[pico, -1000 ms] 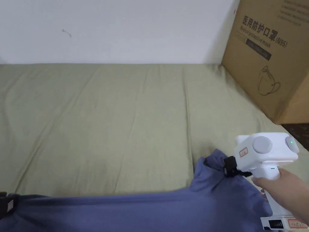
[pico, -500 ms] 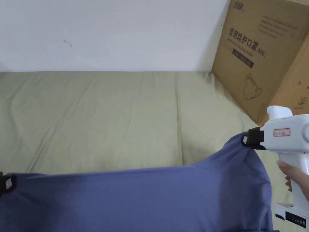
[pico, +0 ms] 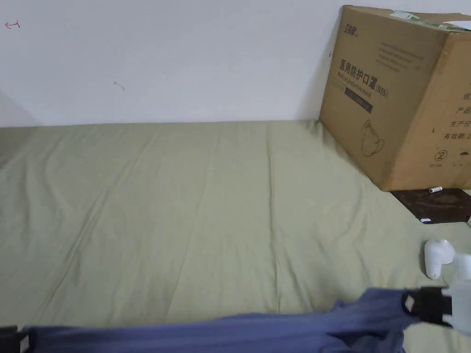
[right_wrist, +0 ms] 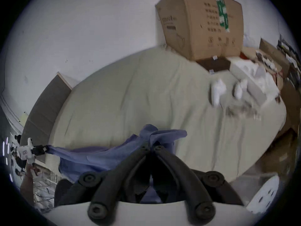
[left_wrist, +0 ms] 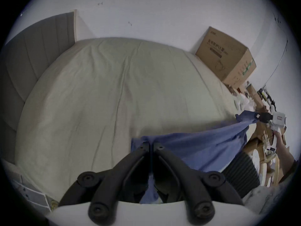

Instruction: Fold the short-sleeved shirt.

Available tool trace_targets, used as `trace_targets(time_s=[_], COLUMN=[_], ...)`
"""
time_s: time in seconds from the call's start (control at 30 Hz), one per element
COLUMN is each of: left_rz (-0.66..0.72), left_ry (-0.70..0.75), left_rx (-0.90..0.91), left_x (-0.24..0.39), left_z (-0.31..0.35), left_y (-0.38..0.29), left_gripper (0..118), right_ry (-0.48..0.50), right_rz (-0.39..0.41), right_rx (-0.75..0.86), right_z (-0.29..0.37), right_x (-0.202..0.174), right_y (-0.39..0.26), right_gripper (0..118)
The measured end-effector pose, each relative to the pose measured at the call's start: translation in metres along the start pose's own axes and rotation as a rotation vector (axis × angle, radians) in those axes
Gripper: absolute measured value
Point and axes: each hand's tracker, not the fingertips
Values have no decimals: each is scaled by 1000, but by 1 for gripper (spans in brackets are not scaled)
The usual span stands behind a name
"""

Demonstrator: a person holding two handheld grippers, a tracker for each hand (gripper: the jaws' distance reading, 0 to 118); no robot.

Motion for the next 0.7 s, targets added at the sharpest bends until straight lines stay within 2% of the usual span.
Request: trace_targets(time_s=[0.1,0.27,0.3,0.33,0.37,0.4,0.43,0.47,0.5,0.6,0.7], left_rz=[35,59,80,93,93,87,84,84,82,76,48], left_ry=[-23,-31,-35,-36,-5,26,28,27,25,4,-14], left_rx=[-47,-62,-53,-46,-24,-7,-2,7,29,137,250], left_x=[-19,-29,-32,-23,-22,-22,-22,-16,-13,0,25], left_z=[-13,-16,-15,-4,1,5,8,11,18,40,62], left_y=[-40,-66,-66,-63,-61,-59,-58,-59,-57,-48,-34], left_gripper=[3,5,12,24,45,82,104,114,116,115,115], right_ry=[-48,-50,-51,-58,-81,-96,-96,-92,-88,-56,-53], right_rz=[-9,-44,-41,-34,-19,-4,3,6,8,30,90], right_rx=[-63,-92,-88,-82,-72,-64,-58,-42,-16,103,203], right_z=[-11,-28,-28,-26,-23,-21,-18,-12,-5,18,37], right_x=[17,35,34,31,28,26,24,21,16,-5,-36], right_y=[-38,-61,-61,-61,-59,-57,-55,-53,-49,-35,-20], right_gripper=[0,1,8,21,41,77,96,106,110,110,110])
